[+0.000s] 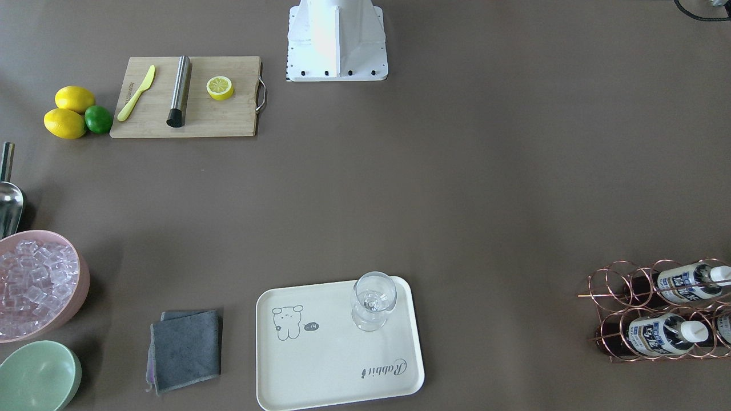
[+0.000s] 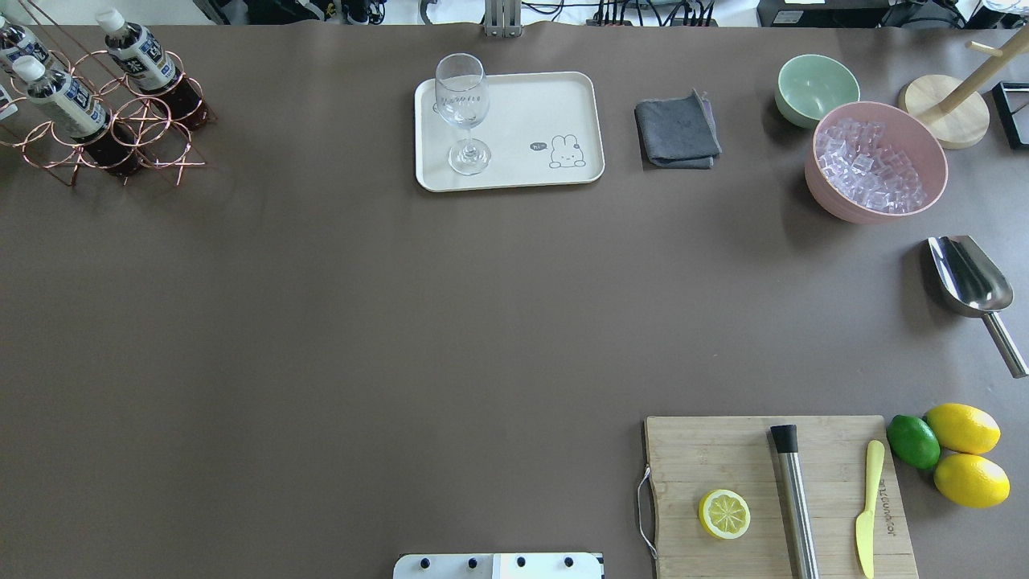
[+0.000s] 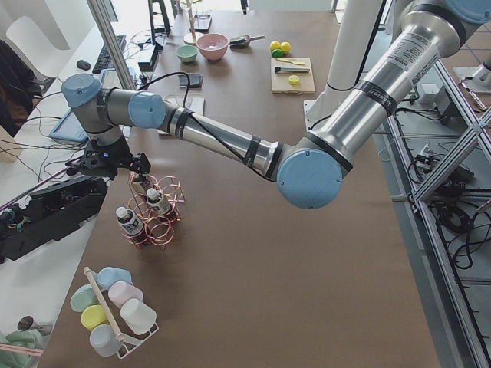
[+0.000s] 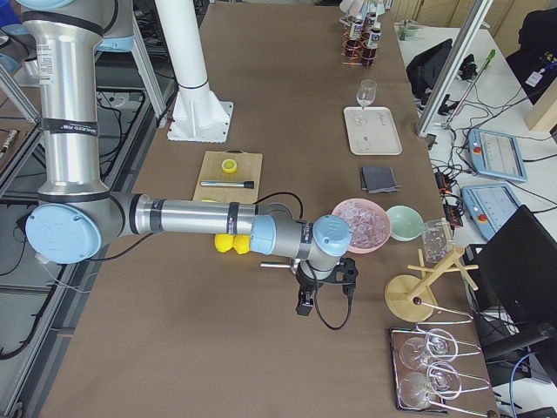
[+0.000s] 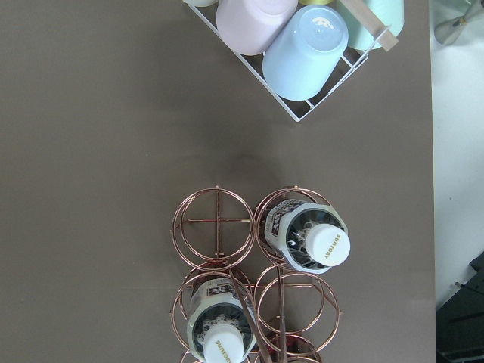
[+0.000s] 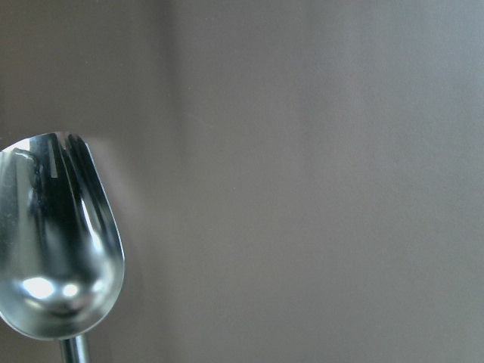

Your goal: Take tea from basket to plate

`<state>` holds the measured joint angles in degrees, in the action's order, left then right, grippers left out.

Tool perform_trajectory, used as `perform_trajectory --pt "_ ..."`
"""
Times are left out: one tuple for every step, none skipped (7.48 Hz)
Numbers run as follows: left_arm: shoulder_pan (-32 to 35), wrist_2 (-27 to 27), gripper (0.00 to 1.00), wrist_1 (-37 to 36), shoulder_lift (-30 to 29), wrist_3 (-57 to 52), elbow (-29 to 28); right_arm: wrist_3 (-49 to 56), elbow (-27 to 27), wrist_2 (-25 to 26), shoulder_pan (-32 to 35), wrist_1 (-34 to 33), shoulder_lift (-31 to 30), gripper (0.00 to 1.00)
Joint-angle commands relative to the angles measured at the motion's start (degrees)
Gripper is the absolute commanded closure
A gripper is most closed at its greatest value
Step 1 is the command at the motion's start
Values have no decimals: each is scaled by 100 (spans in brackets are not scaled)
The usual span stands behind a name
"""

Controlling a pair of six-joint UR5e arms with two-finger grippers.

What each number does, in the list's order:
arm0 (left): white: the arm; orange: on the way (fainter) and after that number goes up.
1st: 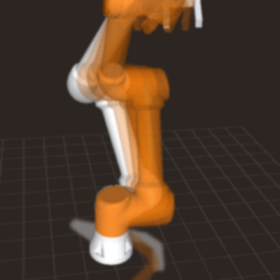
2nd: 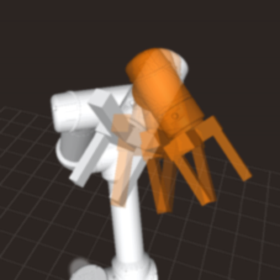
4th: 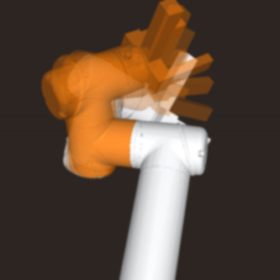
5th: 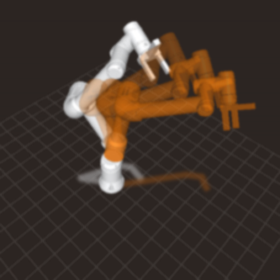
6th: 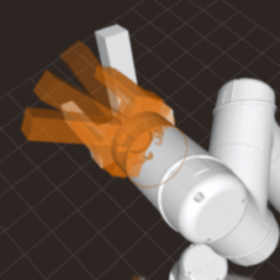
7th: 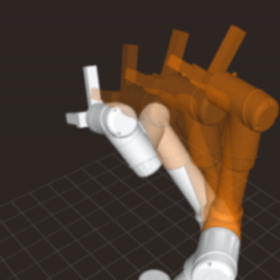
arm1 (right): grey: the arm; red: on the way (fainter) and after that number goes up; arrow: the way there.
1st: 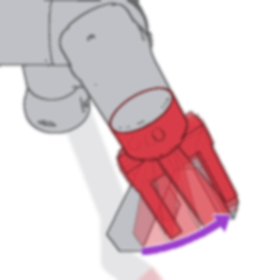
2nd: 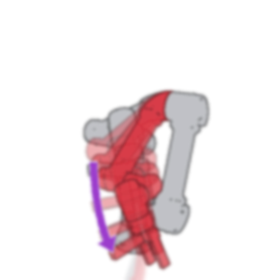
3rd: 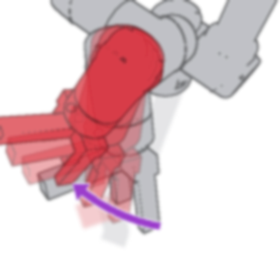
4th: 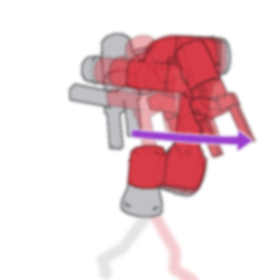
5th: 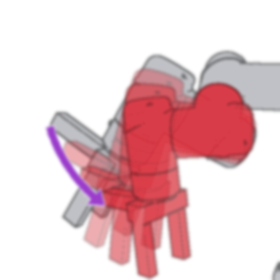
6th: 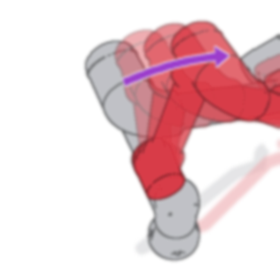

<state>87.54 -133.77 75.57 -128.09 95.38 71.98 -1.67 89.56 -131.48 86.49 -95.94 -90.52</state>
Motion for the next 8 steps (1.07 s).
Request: perform_trajectory --pt "-228 202 2 265 -40 673 -114 0 0 0 0 -4 0 0" --pt "-263 202 2 300 -32 701 -114 0 0 9 0 -4 0 0" --pt "-377 202 2 300 -23 823 -114 -9 0 0 0 5 0 0" --pt "-404 193 3 309 -23 868 -96 -9 0 0 0 5 0 0" --pt "-404 176 6 309 -23 868 -79 -9 0 0 0 5 0 0" --pt "-439 176 32 326 -23 851 -70 -26 0 0 0 -3 8 0" --pt "-439 167 45 448 -14 850 -78 -53 -18 -9 0 -4 8 0" --pt "-439 150 45 449 -23 911 -26 -44 -18 -9 0 -4 8 0"
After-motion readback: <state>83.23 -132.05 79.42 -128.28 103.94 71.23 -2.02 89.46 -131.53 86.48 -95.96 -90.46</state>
